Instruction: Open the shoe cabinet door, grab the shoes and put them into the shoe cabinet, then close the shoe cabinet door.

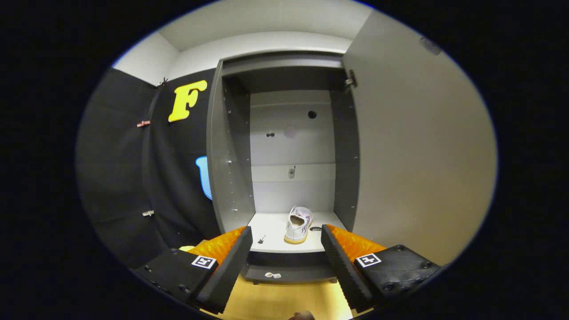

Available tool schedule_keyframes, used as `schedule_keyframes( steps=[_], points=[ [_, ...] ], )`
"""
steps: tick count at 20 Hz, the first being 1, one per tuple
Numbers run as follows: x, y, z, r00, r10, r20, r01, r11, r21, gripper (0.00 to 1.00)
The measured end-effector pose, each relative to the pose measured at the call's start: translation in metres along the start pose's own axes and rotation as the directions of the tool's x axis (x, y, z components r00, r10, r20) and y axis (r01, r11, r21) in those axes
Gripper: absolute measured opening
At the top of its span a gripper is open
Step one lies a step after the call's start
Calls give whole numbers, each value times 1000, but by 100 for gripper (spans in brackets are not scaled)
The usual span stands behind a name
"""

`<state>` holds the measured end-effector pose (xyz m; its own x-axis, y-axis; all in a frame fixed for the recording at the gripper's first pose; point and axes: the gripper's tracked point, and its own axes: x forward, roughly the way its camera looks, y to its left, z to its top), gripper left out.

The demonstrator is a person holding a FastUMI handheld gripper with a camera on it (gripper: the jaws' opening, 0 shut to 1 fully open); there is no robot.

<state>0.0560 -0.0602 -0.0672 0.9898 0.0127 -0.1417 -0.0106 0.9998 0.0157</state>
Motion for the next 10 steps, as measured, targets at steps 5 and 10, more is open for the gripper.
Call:
schedule_keyframes(
  steps=[5,10],
  points=[
    [-81,-25,13,1000,-4,6,4,1000,8,98],
    [-157,-55,37,998,54,45,-54,998,17,98]
  ],
)
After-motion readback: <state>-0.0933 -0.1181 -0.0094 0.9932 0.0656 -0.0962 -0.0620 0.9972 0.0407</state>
